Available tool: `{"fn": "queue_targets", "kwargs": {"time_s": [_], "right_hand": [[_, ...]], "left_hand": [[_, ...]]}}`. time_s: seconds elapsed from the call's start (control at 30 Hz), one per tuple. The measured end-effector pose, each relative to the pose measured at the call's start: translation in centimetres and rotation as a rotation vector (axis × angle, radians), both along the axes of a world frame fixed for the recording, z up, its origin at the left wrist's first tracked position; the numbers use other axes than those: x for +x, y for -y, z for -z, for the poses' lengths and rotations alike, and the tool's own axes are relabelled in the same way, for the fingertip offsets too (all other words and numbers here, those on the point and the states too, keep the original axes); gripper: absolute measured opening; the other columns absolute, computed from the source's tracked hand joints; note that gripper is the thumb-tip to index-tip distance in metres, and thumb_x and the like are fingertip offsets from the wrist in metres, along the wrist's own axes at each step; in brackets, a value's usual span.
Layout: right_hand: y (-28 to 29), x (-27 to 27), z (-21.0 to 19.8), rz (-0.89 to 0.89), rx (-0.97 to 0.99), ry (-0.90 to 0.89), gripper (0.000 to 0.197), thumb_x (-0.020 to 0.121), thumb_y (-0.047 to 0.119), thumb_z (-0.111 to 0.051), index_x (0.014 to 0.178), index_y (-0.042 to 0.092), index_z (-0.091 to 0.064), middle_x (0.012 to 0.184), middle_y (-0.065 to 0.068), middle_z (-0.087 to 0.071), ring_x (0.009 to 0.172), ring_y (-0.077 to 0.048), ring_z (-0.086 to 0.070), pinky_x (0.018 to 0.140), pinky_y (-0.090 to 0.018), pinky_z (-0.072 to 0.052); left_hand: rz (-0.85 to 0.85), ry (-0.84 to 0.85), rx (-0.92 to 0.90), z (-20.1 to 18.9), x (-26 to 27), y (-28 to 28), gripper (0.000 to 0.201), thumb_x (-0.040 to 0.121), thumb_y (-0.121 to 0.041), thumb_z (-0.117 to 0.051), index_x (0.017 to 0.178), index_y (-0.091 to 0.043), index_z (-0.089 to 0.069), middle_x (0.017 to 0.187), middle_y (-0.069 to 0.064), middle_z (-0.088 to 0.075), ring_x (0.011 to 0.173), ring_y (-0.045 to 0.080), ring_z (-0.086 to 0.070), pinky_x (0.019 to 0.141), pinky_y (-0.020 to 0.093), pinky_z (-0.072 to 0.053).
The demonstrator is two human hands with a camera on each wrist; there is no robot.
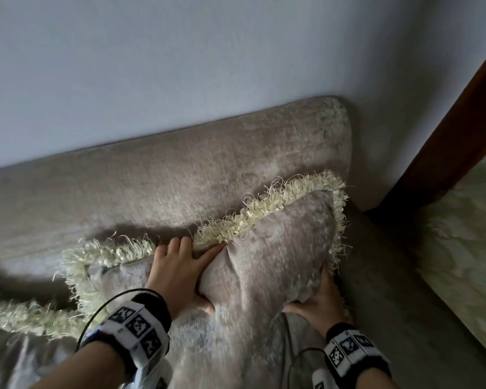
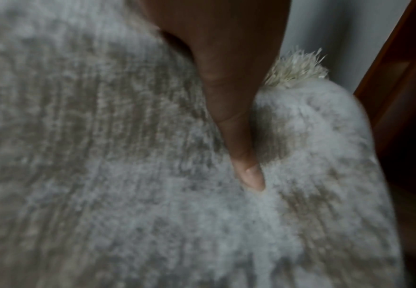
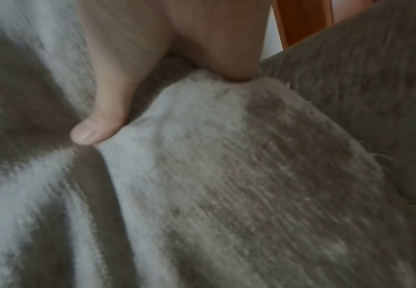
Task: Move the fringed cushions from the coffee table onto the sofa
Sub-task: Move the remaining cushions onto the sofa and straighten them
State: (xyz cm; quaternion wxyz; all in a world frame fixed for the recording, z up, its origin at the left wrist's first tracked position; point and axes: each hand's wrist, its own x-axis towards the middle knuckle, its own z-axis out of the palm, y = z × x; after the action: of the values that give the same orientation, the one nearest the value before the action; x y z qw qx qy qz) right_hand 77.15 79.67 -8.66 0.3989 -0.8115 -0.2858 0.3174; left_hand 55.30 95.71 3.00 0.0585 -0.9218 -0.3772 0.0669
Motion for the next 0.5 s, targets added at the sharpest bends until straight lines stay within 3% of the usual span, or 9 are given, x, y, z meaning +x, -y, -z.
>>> {"fn": "queue_targets", "kwargs": {"time_s": [0.17,0.33,0.4,0.5], "right_hand": [[2.8,-0.3,-3.7,0.044,0.095,0.002,0.140,0.024,0.039,-0.089,0.139,0.049,-0.009,0.145,0.006,-0.037,0.133,-0.018,-0.036,0.109,-0.046,-0.034],[2.7,0.3,-11.4,-0.059,0.242,0.074,0.130,0.039,0.013,-0.092,0.136,0.052,-0.016,0.143,0.016,-0.033,0.134,-0.008,-0.030,0.111,-0.038,-0.029],[1.6,0.9,-15.2,-0.131,0.261,0.197,0.128,0.040,0.015,-0.092,0.139,0.045,-0.018,0.141,0.017,-0.036,0.131,-0.006,-0.033,0.108,-0.034,-0.030],[-0.9,2.2,-20.5,-0.220,0.257,0.386,0.133,0.036,0.026,-0.091,0.142,0.045,-0.014,0.142,0.011,-0.040,0.130,-0.012,-0.039,0.108,-0.040,-0.036]], "left_hand": [[-0.007,0.059,-0.059,-2.8,-1.1,3.0,0.126,0.007,-0.083,-0.061,0.122,-0.033,-0.053,0.068,0.006,-0.052,0.059,0.024,-0.051,0.052,0.033,-0.044],[-0.094,0.179,-0.063,-6.9,-2.6,4.4,0.117,0.025,-0.090,-0.047,0.126,-0.031,-0.052,0.070,0.004,-0.048,0.060,0.022,-0.051,0.050,0.033,-0.044],[-0.131,0.254,-0.069,-8.6,-3.4,4.8,0.114,0.032,-0.092,-0.041,0.127,-0.030,-0.051,0.071,0.005,-0.049,0.060,0.025,-0.053,0.050,0.033,-0.045],[-0.200,0.359,-0.072,-11.0,-4.5,5.5,0.111,0.039,-0.094,-0.035,0.130,-0.032,-0.046,0.075,0.005,-0.051,0.064,0.026,-0.056,0.049,0.034,-0.046]]}}
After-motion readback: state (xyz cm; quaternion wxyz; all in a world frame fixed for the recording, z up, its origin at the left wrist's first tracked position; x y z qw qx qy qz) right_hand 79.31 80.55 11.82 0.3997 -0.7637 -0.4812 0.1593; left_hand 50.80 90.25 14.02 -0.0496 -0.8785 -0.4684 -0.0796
